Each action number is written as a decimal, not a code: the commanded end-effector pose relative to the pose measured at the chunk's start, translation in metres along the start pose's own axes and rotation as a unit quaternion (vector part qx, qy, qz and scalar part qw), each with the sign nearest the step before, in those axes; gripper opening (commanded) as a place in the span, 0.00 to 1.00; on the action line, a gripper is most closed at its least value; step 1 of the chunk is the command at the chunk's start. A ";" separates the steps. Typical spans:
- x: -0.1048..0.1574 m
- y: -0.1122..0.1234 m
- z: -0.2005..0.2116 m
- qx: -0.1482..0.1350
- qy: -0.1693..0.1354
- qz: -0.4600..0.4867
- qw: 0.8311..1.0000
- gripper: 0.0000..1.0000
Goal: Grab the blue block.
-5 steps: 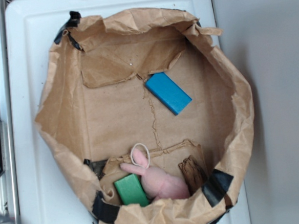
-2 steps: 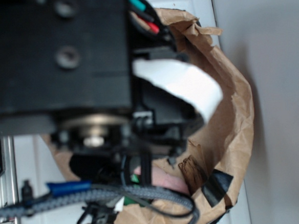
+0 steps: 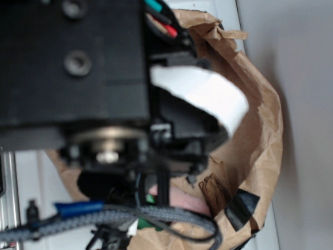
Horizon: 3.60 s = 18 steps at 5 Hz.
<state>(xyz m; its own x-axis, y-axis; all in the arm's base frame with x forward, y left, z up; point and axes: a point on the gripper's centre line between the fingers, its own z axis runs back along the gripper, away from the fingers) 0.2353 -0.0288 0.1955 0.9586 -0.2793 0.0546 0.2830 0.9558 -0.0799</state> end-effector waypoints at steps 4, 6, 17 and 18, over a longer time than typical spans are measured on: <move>0.040 0.053 -0.088 0.023 -0.050 -0.064 0.996 1.00; 0.068 0.066 -0.109 0.037 -0.049 -0.141 0.988 1.00; 0.039 0.088 -0.127 0.080 0.037 -0.283 0.955 1.00; 0.026 0.091 -0.135 0.093 0.027 -0.295 0.951 1.00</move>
<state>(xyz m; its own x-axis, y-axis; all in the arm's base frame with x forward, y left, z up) 0.2870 0.0348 0.0384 0.6284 -0.7766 -0.0446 0.7775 0.6253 0.0666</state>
